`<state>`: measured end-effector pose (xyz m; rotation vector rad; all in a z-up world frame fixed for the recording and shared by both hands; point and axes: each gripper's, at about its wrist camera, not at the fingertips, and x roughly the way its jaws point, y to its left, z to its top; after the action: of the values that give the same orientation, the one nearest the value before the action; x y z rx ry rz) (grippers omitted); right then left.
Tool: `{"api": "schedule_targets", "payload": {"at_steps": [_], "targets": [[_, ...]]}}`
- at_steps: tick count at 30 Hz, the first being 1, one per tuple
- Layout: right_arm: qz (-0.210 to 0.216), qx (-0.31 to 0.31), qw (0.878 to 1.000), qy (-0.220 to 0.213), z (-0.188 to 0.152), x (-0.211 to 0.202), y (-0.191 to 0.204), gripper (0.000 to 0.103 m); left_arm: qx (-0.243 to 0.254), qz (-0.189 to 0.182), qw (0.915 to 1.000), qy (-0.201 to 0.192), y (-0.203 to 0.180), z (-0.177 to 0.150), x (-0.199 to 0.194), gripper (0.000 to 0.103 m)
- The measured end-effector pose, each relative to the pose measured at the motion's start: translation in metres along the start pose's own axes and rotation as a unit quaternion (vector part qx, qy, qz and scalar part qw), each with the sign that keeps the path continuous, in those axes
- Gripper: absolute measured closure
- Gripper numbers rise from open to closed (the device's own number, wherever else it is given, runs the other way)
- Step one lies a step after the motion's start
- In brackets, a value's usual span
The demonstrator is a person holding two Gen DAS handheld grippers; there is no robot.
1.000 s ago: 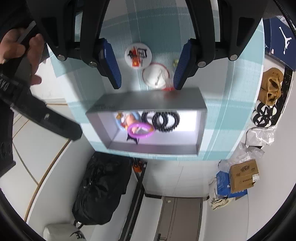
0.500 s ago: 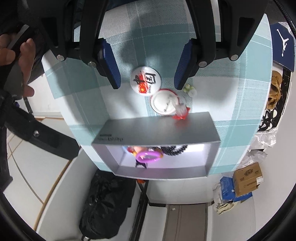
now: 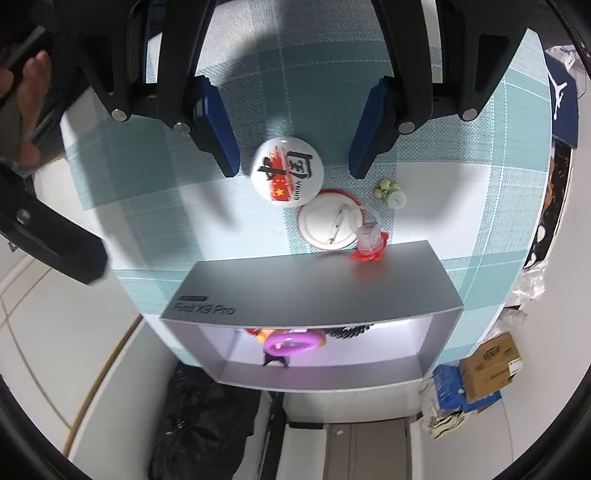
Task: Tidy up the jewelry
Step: 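Withdraw both grippers from the box back over the table, then grasp the white round China-flag badge with the left gripper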
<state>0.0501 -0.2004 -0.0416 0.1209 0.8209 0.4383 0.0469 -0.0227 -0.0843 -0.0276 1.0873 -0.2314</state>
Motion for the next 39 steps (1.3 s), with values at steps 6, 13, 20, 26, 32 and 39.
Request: {"api": "schedule_targets", "payload": {"at_steps": [6,13,20,26,32,39], "targets": [[-0.007,0.017,1.000,0.006,-0.003,0.000,-0.009,0.006,0.007,0.009,0.9999,-0.004,-0.004,-0.003,0.000,0.047],[-0.012,0.016,1.000,0.004,-0.003,-0.001,-0.008,0.006,0.028,0.036,0.9989,-0.007,-0.012,-0.009,-0.001,0.047],[-0.016,0.027,0.999,-0.002,-0.005,-0.007,-0.012,0.006,0.041,0.011,0.9991,-0.005,-0.015,-0.006,-0.003,0.066],[-0.019,0.034,0.999,0.001,-0.005,-0.005,-0.015,0.006,0.041,-0.020,0.9990,0.001,-0.016,-0.004,-0.004,0.066],[-0.024,0.034,0.999,0.007,-0.006,-0.001,-0.015,0.006,0.016,-0.043,0.9990,0.002,-0.007,0.001,-0.008,0.066],[-0.027,0.036,0.999,0.015,-0.007,0.005,-0.016,0.006,-0.018,-0.083,0.9960,-0.028,0.004,0.008,-0.030,0.066]]}}
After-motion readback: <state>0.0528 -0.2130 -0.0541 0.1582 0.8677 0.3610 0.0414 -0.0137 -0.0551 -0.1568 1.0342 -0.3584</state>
